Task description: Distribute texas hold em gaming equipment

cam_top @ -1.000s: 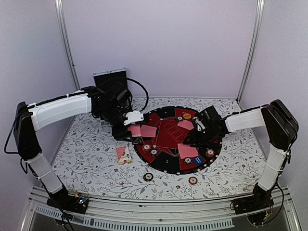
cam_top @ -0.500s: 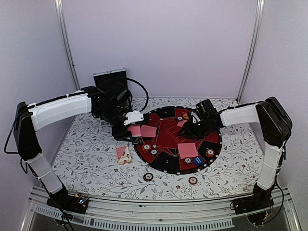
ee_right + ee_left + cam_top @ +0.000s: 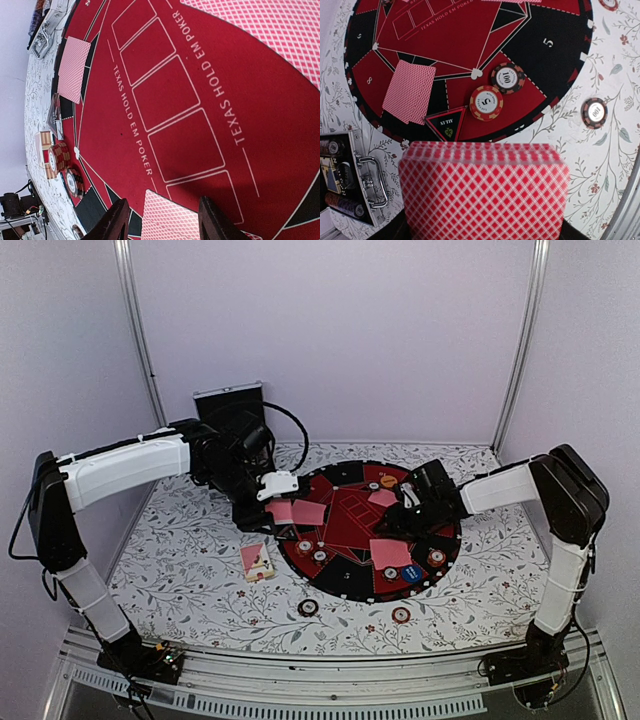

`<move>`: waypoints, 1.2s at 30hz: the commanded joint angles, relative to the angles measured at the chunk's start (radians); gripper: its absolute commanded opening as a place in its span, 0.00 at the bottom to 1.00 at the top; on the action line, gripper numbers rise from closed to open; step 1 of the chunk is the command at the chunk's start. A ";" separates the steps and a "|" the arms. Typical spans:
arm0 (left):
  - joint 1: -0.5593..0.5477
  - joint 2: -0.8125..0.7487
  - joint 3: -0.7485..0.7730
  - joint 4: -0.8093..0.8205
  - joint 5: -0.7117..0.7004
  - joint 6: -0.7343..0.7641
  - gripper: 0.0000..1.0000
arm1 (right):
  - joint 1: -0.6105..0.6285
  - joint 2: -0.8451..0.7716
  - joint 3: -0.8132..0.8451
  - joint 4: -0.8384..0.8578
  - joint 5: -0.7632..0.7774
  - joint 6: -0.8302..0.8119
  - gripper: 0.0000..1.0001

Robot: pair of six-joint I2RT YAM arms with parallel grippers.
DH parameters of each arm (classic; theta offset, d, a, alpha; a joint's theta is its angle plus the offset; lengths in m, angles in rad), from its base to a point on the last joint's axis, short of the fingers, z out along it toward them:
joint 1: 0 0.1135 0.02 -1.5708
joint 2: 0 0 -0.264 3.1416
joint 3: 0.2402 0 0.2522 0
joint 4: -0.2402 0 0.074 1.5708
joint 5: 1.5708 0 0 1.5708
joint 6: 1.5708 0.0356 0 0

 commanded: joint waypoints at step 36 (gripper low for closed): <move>-0.008 -0.004 0.053 -0.003 0.019 -0.001 0.00 | 0.258 0.153 0.279 0.547 -0.401 0.586 0.84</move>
